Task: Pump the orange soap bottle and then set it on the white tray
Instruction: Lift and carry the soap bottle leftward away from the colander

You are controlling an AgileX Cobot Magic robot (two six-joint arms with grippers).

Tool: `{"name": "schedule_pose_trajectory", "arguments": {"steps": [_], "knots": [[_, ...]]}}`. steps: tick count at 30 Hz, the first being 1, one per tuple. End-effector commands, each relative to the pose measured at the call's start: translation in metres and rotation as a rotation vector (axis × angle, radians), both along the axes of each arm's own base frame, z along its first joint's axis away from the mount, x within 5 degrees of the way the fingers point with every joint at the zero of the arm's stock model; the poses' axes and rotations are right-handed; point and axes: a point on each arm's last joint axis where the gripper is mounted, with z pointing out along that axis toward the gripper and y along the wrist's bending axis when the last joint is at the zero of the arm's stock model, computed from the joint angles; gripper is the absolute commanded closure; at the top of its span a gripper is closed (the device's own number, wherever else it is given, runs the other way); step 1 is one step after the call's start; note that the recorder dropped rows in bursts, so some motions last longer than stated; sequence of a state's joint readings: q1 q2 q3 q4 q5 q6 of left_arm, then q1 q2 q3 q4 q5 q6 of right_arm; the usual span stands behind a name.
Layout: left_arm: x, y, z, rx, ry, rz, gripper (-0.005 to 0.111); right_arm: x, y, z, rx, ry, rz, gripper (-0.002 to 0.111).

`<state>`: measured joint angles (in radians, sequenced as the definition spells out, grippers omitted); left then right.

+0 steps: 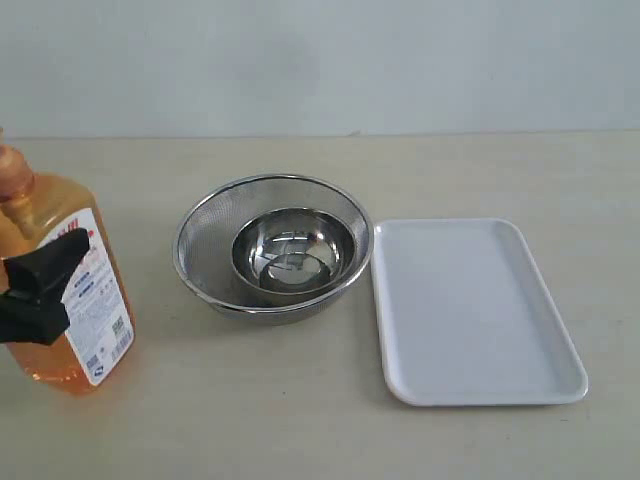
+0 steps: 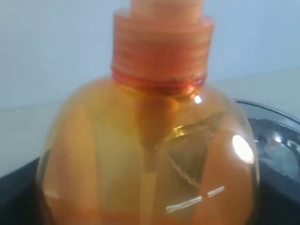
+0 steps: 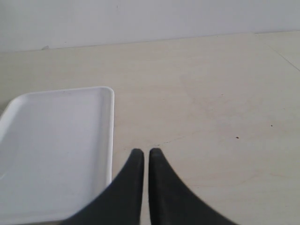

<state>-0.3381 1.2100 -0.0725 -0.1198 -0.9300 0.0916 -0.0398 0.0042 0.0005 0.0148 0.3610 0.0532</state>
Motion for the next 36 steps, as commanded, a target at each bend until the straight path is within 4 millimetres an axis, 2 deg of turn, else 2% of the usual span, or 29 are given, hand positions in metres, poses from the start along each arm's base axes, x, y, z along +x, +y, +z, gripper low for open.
{"name": "schedule_pose_trajectory", "arguments": {"steps": [1, 5, 8, 16, 21, 30, 36], "knots": [[0.011, 0.002, 0.024, -0.050, -0.145, 0.065, 0.102, 0.000, 0.000, 0.001, -0.003, -0.012, 0.004, 0.107], [0.022, 0.003, 0.035, -0.095, -0.176, 0.117, 0.102, 0.000, 0.000, 0.001, -0.003, -0.012, 0.004, 0.107], [0.030, 0.000, 0.035, -0.095, -0.170, 0.120, 0.102, 0.000, 0.000, 0.001, -0.003, -0.012, 0.004, 0.107], [0.065, -0.007, 0.021, -0.100, -0.145, 0.174, 0.102, 0.000, 0.000, 0.001, -0.003, -0.012, 0.004, 0.107], [0.079, -0.010, 0.008, -0.122, -0.134, 0.197, 0.102, 0.000, 0.000, 0.001, -0.003, -0.012, 0.004, 0.107], [0.086, -0.012, -0.015, -0.095, -0.081, 0.204, 0.102, 0.000, 0.000, 0.001, -0.003, -0.012, 0.004, 0.107], [0.087, -0.012, -0.016, -0.092, -0.076, 0.204, 0.102, 0.000, 0.000, 0.001, -0.003, -0.012, 0.004, 0.107]]}}
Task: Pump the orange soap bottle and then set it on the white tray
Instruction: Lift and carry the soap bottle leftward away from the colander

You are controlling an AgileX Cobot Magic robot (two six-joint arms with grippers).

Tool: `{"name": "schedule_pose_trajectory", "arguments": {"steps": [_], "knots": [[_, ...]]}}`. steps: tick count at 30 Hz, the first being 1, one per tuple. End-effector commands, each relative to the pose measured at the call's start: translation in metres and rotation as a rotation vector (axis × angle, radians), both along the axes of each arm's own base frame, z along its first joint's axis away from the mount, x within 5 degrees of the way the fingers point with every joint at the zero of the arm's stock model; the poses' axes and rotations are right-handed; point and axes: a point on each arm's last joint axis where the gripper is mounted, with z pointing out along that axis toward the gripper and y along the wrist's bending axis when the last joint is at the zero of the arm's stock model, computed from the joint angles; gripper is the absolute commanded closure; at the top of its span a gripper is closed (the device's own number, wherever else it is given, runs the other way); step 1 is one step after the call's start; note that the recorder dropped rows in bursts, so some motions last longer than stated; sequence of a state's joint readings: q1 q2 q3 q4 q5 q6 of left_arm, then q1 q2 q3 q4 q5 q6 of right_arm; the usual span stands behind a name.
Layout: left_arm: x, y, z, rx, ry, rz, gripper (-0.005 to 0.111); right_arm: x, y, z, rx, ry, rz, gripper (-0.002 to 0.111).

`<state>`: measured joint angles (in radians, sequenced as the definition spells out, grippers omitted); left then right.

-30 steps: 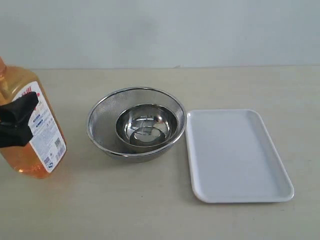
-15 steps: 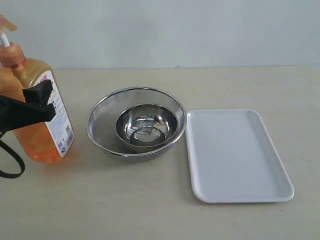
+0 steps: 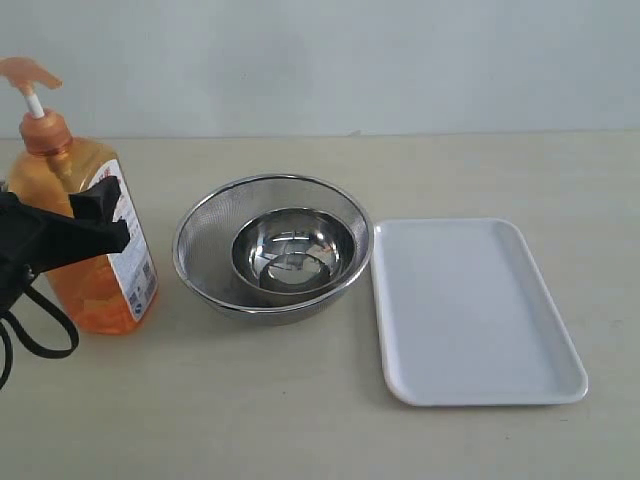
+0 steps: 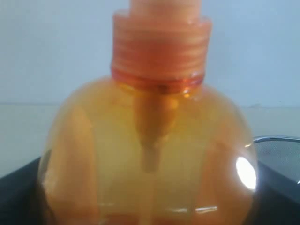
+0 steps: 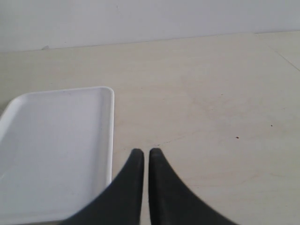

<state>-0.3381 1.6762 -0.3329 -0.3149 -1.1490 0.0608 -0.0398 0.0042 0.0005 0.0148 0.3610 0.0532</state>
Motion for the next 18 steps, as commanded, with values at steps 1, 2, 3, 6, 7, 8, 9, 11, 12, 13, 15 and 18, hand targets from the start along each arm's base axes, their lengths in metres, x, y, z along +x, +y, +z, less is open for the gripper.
{"name": "schedule_pose_trajectory", "arguments": {"steps": [1, 2, 3, 6, 7, 8, 9, 11, 12, 13, 15, 18], "knots": [[0.0025, -0.0008, 0.0097, -0.017, -0.086, 0.007, 0.102, -0.0001, 0.0002, 0.0011, -0.003, -0.012, 0.004, 0.107], [0.0025, -0.0008, 0.0097, -0.022, -0.085, 0.008, 0.102, -0.0001, 0.0002, 0.0011, -0.003, -0.012, 0.004, 0.107], [0.0025, -0.0008, 0.0097, -0.028, -0.085, 0.008, 0.102, -0.0001, 0.0002, 0.0011, -0.003, -0.012, 0.004, 0.107], [0.0025, -0.0008, 0.0097, -0.030, -0.085, 0.008, 0.102, -0.0001, 0.0002, 0.0011, -0.003, -0.012, 0.004, 0.107], [0.0025, -0.0008, 0.0097, -0.032, -0.085, 0.008, 0.102, -0.0001, 0.0002, 0.0011, -0.003, -0.012, 0.004, 0.107], [0.0025, -0.0008, 0.0097, -0.032, -0.085, 0.008, 0.102, -0.0001, 0.0002, 0.0011, -0.003, -0.012, 0.004, 0.107], [0.0025, -0.0008, 0.0097, -0.038, -0.085, 0.009, 0.102, -0.0001, 0.0002, 0.0011, -0.003, -0.012, 0.004, 0.107], [0.0025, -0.0009, 0.0097, -0.046, -0.084, 0.008, 0.102, -0.0001, 0.0002, 0.0011, -0.003, -0.012, 0.004, 0.107], [0.0025, -0.0011, 0.0097, -0.046, -0.084, 0.005, 0.102, -0.0001, 0.0002, 0.0011, -0.003, -0.012, 0.004, 0.107], [0.0024, -0.0016, 0.0098, -0.044, -0.085, 0.000, 0.102, -0.0001, 0.0002, 0.0011, -0.003, -0.012, 0.004, 0.107], [0.0024, -0.0020, 0.0098, -0.043, -0.085, -0.004, 0.102, -0.0001, 0.0002, 0.0011, -0.003, -0.012, 0.004, 0.107], [0.0024, -0.0029, 0.0099, -0.043, -0.086, -0.014, 0.102, -0.0001, 0.0002, 0.0011, -0.003, -0.012, 0.004, 0.107]]}}
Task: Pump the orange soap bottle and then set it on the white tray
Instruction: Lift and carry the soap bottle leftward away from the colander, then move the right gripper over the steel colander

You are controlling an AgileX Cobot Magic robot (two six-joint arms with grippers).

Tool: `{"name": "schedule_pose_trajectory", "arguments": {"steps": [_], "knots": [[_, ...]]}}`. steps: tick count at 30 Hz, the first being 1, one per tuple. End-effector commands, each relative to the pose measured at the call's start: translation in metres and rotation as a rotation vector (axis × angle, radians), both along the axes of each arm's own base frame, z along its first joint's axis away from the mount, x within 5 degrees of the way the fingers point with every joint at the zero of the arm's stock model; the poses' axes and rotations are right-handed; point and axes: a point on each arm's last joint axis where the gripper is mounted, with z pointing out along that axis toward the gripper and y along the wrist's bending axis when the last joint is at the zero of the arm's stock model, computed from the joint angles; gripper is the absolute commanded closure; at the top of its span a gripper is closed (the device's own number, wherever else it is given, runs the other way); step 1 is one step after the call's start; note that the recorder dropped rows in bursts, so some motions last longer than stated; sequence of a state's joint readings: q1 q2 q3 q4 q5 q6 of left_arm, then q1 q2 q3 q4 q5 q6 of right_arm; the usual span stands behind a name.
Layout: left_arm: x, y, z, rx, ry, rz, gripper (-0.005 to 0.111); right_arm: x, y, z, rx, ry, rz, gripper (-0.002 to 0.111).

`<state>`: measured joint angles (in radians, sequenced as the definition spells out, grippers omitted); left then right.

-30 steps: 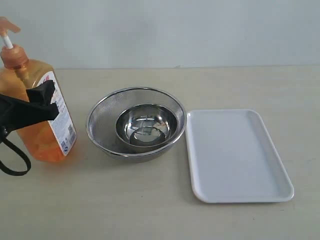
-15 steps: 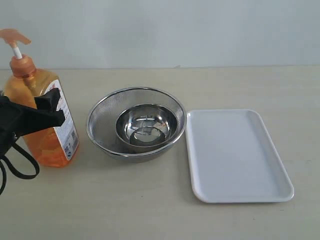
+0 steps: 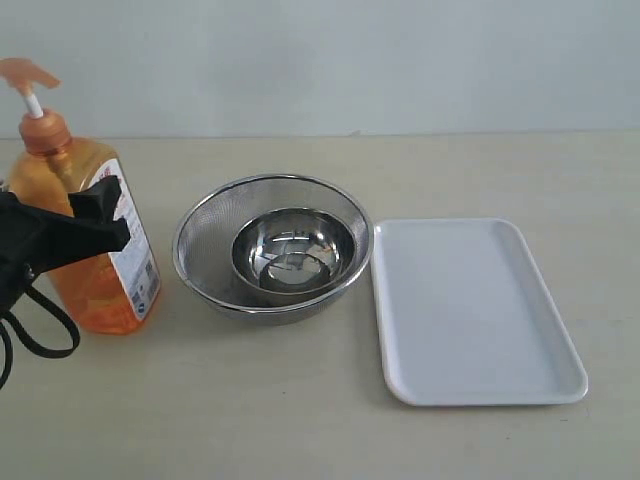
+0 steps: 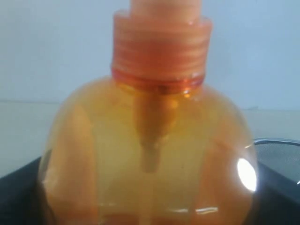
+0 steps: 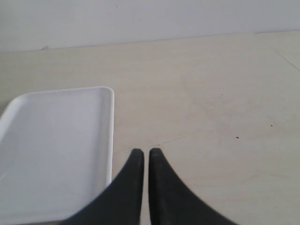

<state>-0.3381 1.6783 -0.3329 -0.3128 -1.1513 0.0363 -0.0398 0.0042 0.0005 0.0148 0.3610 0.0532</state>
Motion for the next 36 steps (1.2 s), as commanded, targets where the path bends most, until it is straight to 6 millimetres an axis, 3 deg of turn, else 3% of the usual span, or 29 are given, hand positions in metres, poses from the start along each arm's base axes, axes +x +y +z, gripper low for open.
{"name": "schedule_pose_trajectory", "arguments": {"steps": [1, 4, 9, 13, 15, 17, 18, 21, 22, 23, 24, 25, 26, 27, 29, 31, 33, 36], "knots": [[0.002, -0.003, 0.010, -0.019, -0.087, -0.016, 0.102, 0.000, 0.000, 0.002, -0.029, -0.023, 0.006, 0.107], [0.002, -0.003, 0.010, -0.024, -0.087, -0.016, 0.102, 0.002, 0.000, 0.011, -0.034, -0.120, 0.008, 0.107], [0.002, -0.003, 0.010, -0.024, -0.087, -0.016, 0.102, 0.001, -0.002, 0.044, 0.162, -0.498, -0.021, 0.107], [0.002, -0.003, 0.010, -0.024, -0.087, -0.016, 0.102, -0.004, -0.003, 0.061, 0.158, -0.693, -0.025, 0.107], [0.002, -0.003, 0.010, -0.024, -0.087, -0.016, 0.102, -0.008, -0.004, 0.069, 0.262, -0.793, -0.015, 0.107], [0.002, -0.003, 0.010, -0.024, -0.087, -0.016, 0.102, -0.011, -0.003, 0.073, 0.554, -0.843, 0.040, 0.107], [0.002, -0.003, 0.010, -0.024, -0.087, -0.016, 0.102, -0.011, -0.002, 0.075, 0.563, -0.847, 0.060, 0.107], [0.002, -0.003, 0.010, -0.024, -0.087, -0.016, 0.102, -0.019, 0.014, 0.112, 0.330, -0.868, 0.215, 0.107], [0.002, -0.003, 0.010, -0.024, -0.087, -0.016, 0.102, -0.019, 0.023, 0.143, 0.306, -0.852, 0.316, 0.107], [0.002, -0.003, 0.010, -0.024, -0.087, -0.016, 0.102, -0.020, 0.027, 0.159, 0.289, -0.861, 0.370, 0.107], [0.002, -0.003, 0.010, -0.024, -0.087, -0.016, 0.102, -0.012, 0.037, 0.189, 0.241, -0.858, 0.487, 0.107], [0.002, -0.003, 0.010, -0.024, -0.087, -0.016, 0.102, -0.007, 0.042, 0.203, 0.212, -0.847, 0.542, 0.107], [0.002, -0.003, 0.010, -0.024, -0.087, -0.016, 0.102, 0.011, 0.046, 0.224, 0.225, -0.777, 0.597, 0.107], [0.002, -0.003, 0.010, -0.024, -0.087, -0.016, 0.102, 0.018, 0.048, 0.234, 0.235, -0.741, 0.619, 0.107], [0.002, -0.003, 0.010, -0.022, -0.087, -0.016, 0.102, 0.054, 0.053, 0.251, 0.278, -0.552, 0.668, 0.107], [0.002, -0.003, 0.010, -0.022, -0.087, -0.016, 0.102, 0.120, 0.059, 0.239, 0.345, -0.233, 0.739, 0.107], [0.002, -0.004, 0.010, -0.017, -0.089, -0.031, 0.102, 0.169, 0.062, 0.214, 0.379, -0.042, 0.755, 0.109], [0.002, -0.005, 0.010, -0.015, -0.089, -0.039, 0.102, 0.221, 0.086, 0.165, 0.358, 0.158, 0.750, 0.109]]}}
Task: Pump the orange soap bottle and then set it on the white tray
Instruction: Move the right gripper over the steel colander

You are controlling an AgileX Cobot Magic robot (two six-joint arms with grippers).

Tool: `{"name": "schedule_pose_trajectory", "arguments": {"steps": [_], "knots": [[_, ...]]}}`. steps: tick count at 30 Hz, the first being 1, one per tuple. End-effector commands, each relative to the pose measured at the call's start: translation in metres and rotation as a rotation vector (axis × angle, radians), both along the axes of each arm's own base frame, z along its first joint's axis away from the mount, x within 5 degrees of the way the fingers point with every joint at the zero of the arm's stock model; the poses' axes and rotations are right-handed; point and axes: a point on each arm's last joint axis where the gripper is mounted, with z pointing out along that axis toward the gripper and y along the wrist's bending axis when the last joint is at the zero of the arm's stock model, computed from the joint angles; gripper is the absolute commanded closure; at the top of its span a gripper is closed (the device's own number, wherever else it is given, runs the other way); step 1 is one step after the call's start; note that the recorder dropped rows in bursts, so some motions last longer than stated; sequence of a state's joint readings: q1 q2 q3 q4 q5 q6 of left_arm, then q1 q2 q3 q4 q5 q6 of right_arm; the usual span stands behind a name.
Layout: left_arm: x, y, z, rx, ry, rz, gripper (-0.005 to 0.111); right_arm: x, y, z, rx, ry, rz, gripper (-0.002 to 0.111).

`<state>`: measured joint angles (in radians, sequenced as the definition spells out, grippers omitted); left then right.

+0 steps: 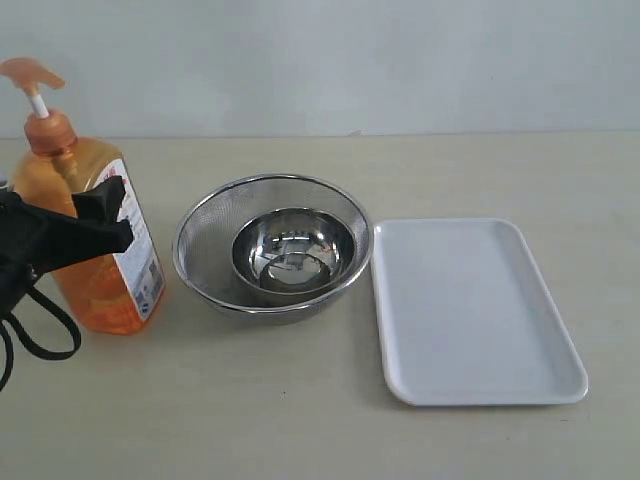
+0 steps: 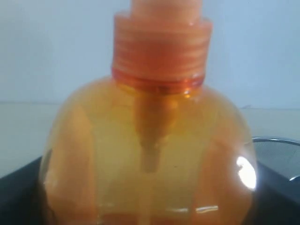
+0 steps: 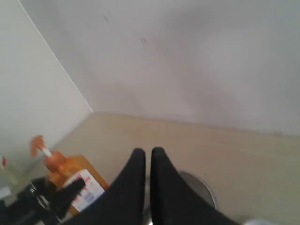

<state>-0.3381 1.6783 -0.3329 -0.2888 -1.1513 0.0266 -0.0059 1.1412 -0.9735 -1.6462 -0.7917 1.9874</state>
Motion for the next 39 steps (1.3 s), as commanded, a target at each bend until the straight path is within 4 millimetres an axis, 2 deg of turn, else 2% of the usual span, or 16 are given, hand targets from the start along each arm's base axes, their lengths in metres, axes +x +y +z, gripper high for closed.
{"name": "schedule_pose_trajectory", "arguments": {"steps": [1, 5, 10, 18, 21, 27, 33, 35, 37, 39], "knots": [[0.002, -0.003, 0.010, -0.013, -0.088, -0.020, 0.102, 0.053, 0.031, -0.054, -0.118, 0.176, 0.027, 0.109], [0.002, -0.004, 0.010, -0.009, -0.089, -0.032, 0.102, 0.080, 0.080, -0.094, -0.213, 0.224, 0.150, 0.109], [0.002, -0.005, 0.011, -0.009, -0.091, -0.037, 0.102, 0.103, 0.133, -0.135, -0.248, 0.304, 0.270, 0.109], [0.005, -0.006, 0.013, 0.006, -0.102, -0.038, 0.102, 0.116, 0.193, -0.175, -0.293, 0.339, 0.362, 0.109], [0.005, -0.005, 0.013, 0.022, -0.103, -0.032, 0.102, 0.120, 0.198, -0.182, -0.312, 0.329, 0.353, 0.109], [0.005, -0.005, 0.012, 0.022, -0.100, -0.028, 0.102, 0.123, 0.196, -0.182, -0.348, 0.283, 0.329, 0.109], [0.005, -0.005, 0.012, 0.022, -0.100, -0.028, 0.102, 0.116, 0.202, -0.198, -0.429, 0.251, 0.331, 0.109], [0.005, -0.005, 0.012, 0.022, -0.100, -0.028, 0.102, 0.117, 0.200, -0.187, -0.392, 0.271, 0.284, 0.109], [0.005, -0.005, 0.012, 0.022, -0.100, -0.028, 0.102, 0.116, 0.197, -0.174, -0.401, 0.218, 0.275, 0.109], [0.005, -0.005, 0.012, 0.022, -0.100, -0.028, 0.102, 0.114, 0.193, -0.154, -0.375, 0.187, 0.239, 0.109]]}}
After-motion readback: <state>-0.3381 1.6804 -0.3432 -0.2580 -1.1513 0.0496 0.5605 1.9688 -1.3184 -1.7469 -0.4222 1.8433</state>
